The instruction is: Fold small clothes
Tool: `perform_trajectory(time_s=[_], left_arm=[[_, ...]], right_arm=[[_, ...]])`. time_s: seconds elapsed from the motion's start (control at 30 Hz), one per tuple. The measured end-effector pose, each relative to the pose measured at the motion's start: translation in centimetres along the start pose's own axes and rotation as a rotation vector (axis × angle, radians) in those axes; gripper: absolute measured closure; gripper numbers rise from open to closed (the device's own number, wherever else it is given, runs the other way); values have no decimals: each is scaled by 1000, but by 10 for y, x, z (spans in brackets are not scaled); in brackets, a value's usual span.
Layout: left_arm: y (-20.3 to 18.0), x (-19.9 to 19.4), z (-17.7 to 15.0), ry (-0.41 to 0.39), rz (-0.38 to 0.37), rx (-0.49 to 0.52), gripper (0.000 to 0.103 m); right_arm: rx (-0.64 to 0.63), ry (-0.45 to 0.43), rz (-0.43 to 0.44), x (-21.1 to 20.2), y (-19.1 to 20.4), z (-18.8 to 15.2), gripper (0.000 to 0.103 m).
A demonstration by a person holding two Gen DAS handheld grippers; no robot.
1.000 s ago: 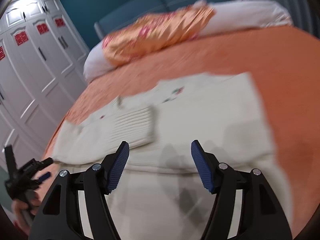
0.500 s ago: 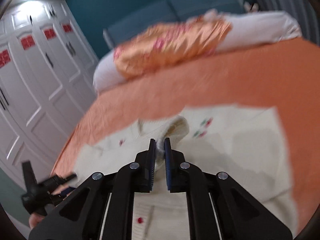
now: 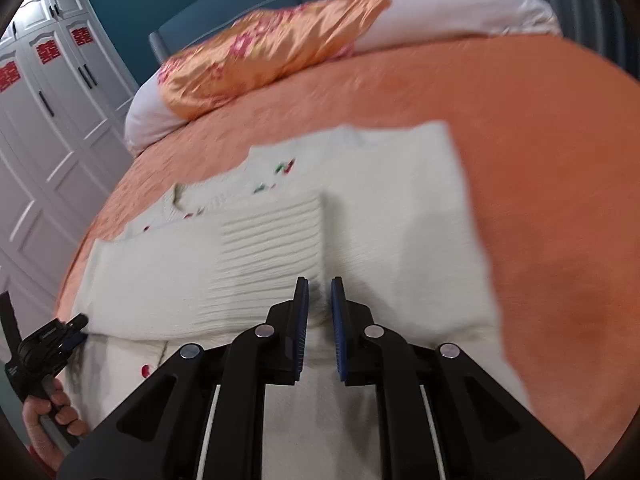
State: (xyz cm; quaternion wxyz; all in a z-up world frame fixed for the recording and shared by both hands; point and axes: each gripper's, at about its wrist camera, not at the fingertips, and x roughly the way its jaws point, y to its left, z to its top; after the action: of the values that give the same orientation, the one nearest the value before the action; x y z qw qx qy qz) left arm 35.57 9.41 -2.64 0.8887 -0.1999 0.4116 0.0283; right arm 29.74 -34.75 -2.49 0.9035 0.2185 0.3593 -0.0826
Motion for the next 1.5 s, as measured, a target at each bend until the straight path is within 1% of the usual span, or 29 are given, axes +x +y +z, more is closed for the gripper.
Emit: perform_trajectory(time_s=[0.03,0.07,0.1,0.17,0.2,0.27,0.3,0.37,0.47,0.5,0.57,0.63,0.67,0.7,0.73,0.77,0.8,0.83,0.9,0.97,1.1,1.2,1.27,1.3,1.33,1.37,1.4,1.43,1.5], left_arm=[[1,0,-3,-14,-12,7,74],[4,-1,-6,-36,-32,8,74],[4,-1,-7,-41,-37,5,74],[3,0,-7,-44,-34,6,73],[1,0,-8,-49,-29,14,73],[-3,0,-10,-53,-12,34,73],[-6,1,-11,-53,-1,46,73],[-12,2,-12,-56,28,77,71],[-21,4,-15,-61,74,124,69],[-22,5,-15,-63,81,132,69],[-22,6,-15,-66,80,136,68],[-20,6,-16,-68,70,130,68],[-19,6,-15,-69,65,129,67],[-19,6,-15,-69,65,130,67],[-20,6,-15,-69,69,134,67],[-20,6,-16,-70,72,137,67],[-21,6,-16,-70,74,139,67],[-21,6,-16,-70,77,141,67],[-22,7,-16,-71,82,146,67],[-23,6,-16,-71,85,148,67],[-24,7,-16,-72,92,154,67],[-26,7,-17,-72,108,166,67],[-27,8,-17,-73,117,174,67],[-27,8,-17,-73,121,177,67],[-28,8,-17,-72,122,178,67],[-27,8,-16,-72,122,178,67],[-28,8,-17,-73,122,179,67],[-27,8,-16,-73,123,179,67],[-28,8,-17,-73,123,179,67]], right_arm=[[65,-19,-6,-8,-2,3,92],[116,-27,36,-13,-3,6,92],[145,-17,120,-13,9,10,92],[79,23,217,-6,47,16,92],[-1,65,284,3,83,18,92],[-128,134,352,21,139,14,91],[-219,168,360,34,175,7,91],[-327,210,347,56,216,-8,91],[-401,268,282,87,241,-24,93],[-412,261,263,91,238,-27,94],[-391,229,278,90,218,-25,95],[-328,200,229,84,177,-16,96],[-277,186,237,76,150,-14,103],[-236,183,254,74,133,-11,103],[-167,163,225,66,105,-5,103],[-118,128,129,58,80,1,101],[-77,100,72,51,60,7,100],[1,73,72,42,31,12,100],[97,67,80,35,-2,16,80],[161,74,89,30,-27,21,70],[166,93,144,38,-32,25,62],[81,118,133,50,-9,26,55],[-13,133,106,59,11,25,56],[-48,136,96,62,18,24,70],[-89,133,92,61,27,27,77],[-105,115,123,55,31,29,95],[-103,45,193,36,34,36,96],[-103,-13,230,23,35,41,96],[-111,-101,269,-3,35,46,96]])
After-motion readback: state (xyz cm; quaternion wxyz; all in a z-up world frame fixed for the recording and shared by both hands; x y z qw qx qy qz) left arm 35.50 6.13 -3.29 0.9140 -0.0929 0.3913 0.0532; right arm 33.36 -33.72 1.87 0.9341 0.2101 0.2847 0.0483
